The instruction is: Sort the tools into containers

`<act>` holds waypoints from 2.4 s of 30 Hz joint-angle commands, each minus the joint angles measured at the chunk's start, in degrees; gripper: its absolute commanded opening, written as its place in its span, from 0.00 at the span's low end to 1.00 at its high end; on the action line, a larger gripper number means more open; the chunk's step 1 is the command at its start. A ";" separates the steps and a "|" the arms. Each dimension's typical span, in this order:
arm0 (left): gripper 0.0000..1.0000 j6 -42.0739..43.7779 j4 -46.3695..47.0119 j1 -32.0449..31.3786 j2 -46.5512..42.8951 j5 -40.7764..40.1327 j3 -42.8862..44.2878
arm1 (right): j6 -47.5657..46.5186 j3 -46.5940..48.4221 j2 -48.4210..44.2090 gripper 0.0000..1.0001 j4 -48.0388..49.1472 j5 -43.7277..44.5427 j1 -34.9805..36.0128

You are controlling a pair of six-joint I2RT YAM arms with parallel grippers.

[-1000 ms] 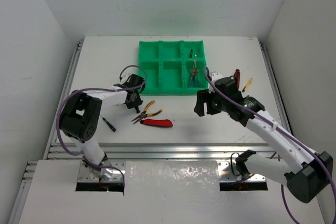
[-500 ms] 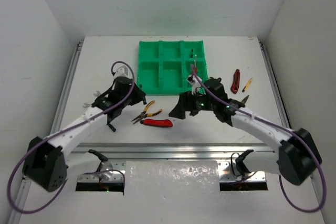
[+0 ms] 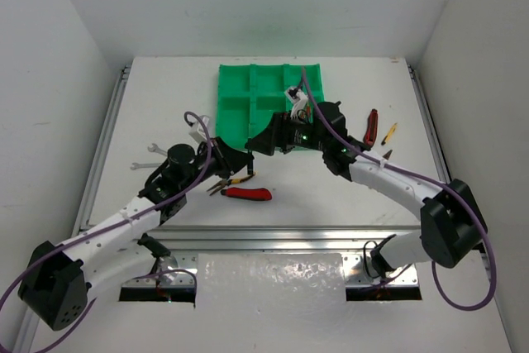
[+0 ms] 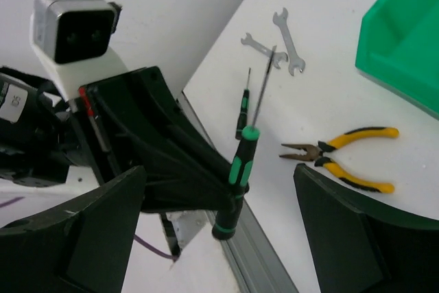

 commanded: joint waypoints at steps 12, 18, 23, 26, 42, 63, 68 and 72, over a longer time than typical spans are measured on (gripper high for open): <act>0.44 -0.35 7.80 -0.64 -0.38 3.57 0.77 | 0.19 8.56 5.43 0.00 0.95 -3.59 1.80; 1.00 -1.04 -29.37 -0.64 0.84 -24.33 15.15 | -12.89 21.11 9.98 0.00 -18.19 11.20 -4.16; 1.00 -14.65 -55.53 -0.46 0.76 -49.49 19.67 | -24.22 46.62 26.05 0.00 -33.66 23.11 -14.71; 1.00 -18.45 -59.72 -0.03 -1.78 -53.65 19.15 | -30.82 64.85 39.49 0.00 -40.35 28.39 -18.23; 1.00 -15.81 -56.38 11.14 1.64 -51.45 10.71 | -33.47 82.66 61.59 0.00 -29.03 21.54 -26.15; 0.99 -18.54 -51.20 14.56 8.31 -47.68 5.87 | -26.01 49.12 29.39 0.82 -38.34 21.55 -22.11; 0.92 -22.40 -51.02 14.83 13.85 -47.24 5.35 | -23.18 20.58 12.48 0.85 -32.46 21.09 -11.31; 0.79 -22.50 -47.34 15.71 16.84 -44.43 4.56 | -22.04 12.18 7.37 0.86 -31.92 21.36 -4.10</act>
